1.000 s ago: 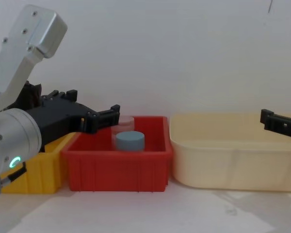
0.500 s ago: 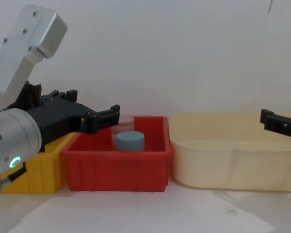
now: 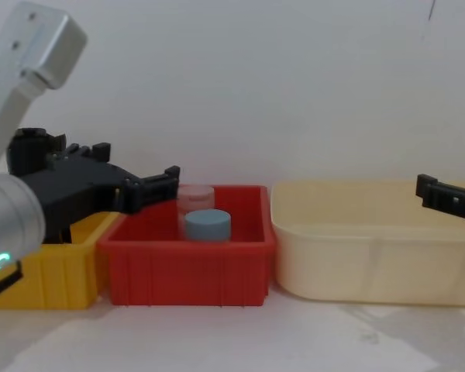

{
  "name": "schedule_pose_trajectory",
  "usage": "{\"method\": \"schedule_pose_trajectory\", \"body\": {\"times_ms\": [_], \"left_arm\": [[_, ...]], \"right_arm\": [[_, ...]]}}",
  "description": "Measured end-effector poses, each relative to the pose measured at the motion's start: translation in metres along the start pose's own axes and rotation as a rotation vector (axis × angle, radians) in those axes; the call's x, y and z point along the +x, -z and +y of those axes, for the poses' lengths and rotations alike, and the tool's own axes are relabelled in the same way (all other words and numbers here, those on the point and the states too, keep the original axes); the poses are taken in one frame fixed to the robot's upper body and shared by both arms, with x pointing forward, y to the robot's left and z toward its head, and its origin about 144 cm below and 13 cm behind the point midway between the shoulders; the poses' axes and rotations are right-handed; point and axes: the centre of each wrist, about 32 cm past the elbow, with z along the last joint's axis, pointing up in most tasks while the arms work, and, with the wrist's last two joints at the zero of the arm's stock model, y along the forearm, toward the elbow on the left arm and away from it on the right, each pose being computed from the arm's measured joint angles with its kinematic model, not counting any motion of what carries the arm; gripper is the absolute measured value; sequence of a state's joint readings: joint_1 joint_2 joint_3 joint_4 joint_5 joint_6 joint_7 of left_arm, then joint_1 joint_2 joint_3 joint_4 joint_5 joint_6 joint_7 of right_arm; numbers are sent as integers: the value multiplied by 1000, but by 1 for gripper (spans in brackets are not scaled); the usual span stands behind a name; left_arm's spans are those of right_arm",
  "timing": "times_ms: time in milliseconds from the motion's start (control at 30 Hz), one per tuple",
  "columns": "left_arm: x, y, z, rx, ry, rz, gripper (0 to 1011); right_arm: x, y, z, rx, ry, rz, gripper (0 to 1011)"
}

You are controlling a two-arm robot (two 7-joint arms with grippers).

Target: Pick up the garbage bag with the one hand and transfer it to the other hand.

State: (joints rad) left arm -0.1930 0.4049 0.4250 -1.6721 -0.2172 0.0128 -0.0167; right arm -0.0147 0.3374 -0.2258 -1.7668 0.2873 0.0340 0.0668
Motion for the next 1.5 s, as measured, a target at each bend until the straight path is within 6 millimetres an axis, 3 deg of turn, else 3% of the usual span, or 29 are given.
{"method": "schedule_pose_trajectory", "body": {"times_ms": [367,700,1100,1500], "left_arm": [[20,-1,34,20,-44,49,1001],[39,-4,54,106,-104,86,1001],[60,-8,55,170,-134,105,1001],[78,-12,40,187,-107,89,1001]], "right_arm": [[0,0,0,0,0,0,1000],[0,0,0,0,0,0,1000],[0,0,0,0,0,0,1000],[0,0,0,0,0,0,1000]]}}
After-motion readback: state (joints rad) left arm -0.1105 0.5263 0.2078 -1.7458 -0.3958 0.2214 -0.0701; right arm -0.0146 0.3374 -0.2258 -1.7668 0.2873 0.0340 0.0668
